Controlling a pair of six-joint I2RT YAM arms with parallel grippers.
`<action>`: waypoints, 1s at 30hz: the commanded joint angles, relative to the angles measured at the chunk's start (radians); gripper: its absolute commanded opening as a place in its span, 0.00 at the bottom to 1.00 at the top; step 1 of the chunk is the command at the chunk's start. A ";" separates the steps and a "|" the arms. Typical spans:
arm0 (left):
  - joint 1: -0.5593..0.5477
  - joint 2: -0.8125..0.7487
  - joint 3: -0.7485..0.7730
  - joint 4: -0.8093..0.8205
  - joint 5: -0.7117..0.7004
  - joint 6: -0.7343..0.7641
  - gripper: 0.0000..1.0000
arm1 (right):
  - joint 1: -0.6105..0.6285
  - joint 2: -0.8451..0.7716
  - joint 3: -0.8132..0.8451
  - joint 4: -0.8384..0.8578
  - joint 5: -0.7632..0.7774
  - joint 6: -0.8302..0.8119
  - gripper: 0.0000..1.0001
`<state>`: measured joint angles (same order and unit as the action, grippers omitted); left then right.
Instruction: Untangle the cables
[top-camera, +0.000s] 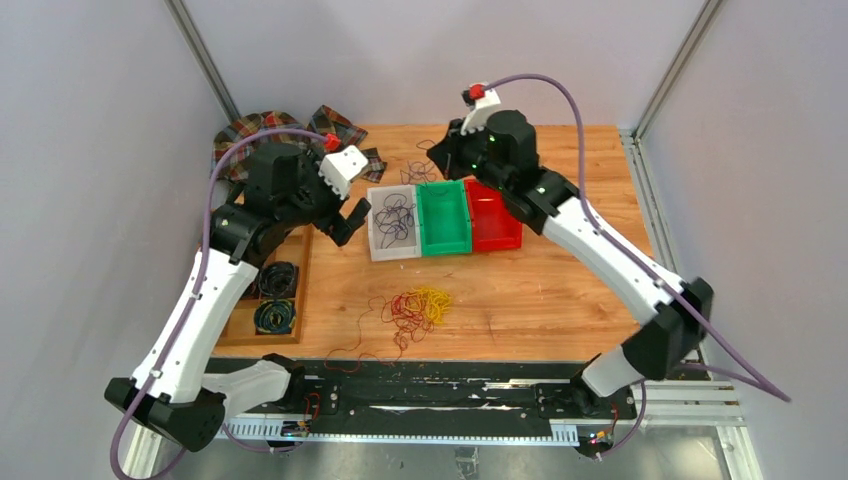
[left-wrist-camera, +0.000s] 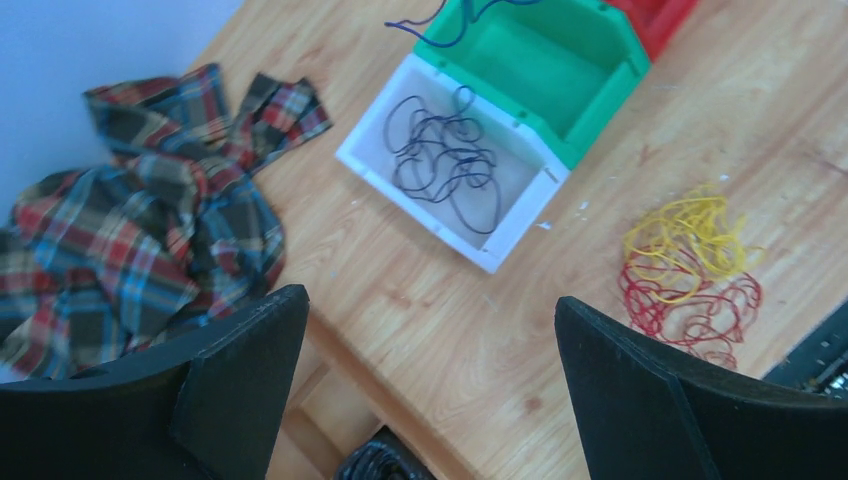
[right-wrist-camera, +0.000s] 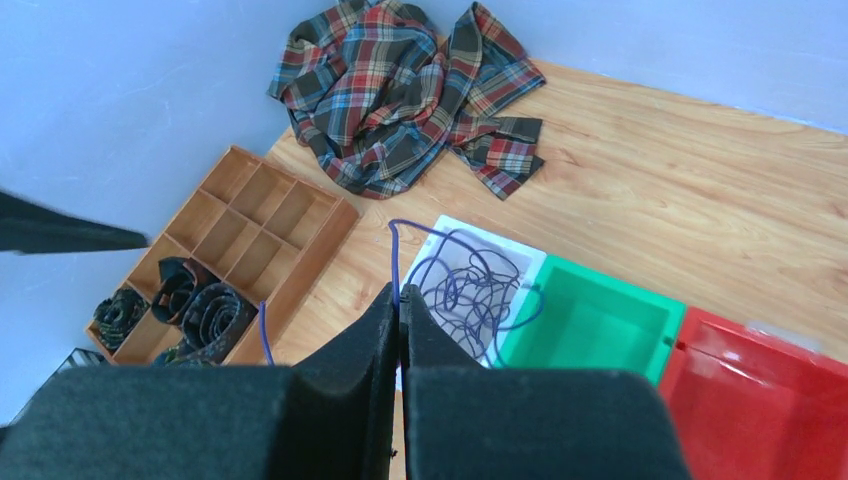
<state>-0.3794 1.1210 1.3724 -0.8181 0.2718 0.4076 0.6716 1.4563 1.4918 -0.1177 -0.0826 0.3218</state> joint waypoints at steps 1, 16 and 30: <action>0.017 -0.020 -0.008 -0.008 -0.167 -0.030 0.98 | -0.002 0.165 0.105 0.064 -0.051 0.025 0.01; 0.028 -0.028 -0.058 -0.001 -0.224 0.005 0.98 | 0.039 0.516 0.228 0.023 -0.034 0.023 0.00; 0.030 -0.014 -0.074 0.002 -0.208 0.017 0.98 | 0.118 0.658 0.208 -0.033 0.091 -0.114 0.01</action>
<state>-0.3599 1.1046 1.3106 -0.8211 0.0586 0.4118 0.7601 2.0796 1.6897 -0.1162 -0.0357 0.2600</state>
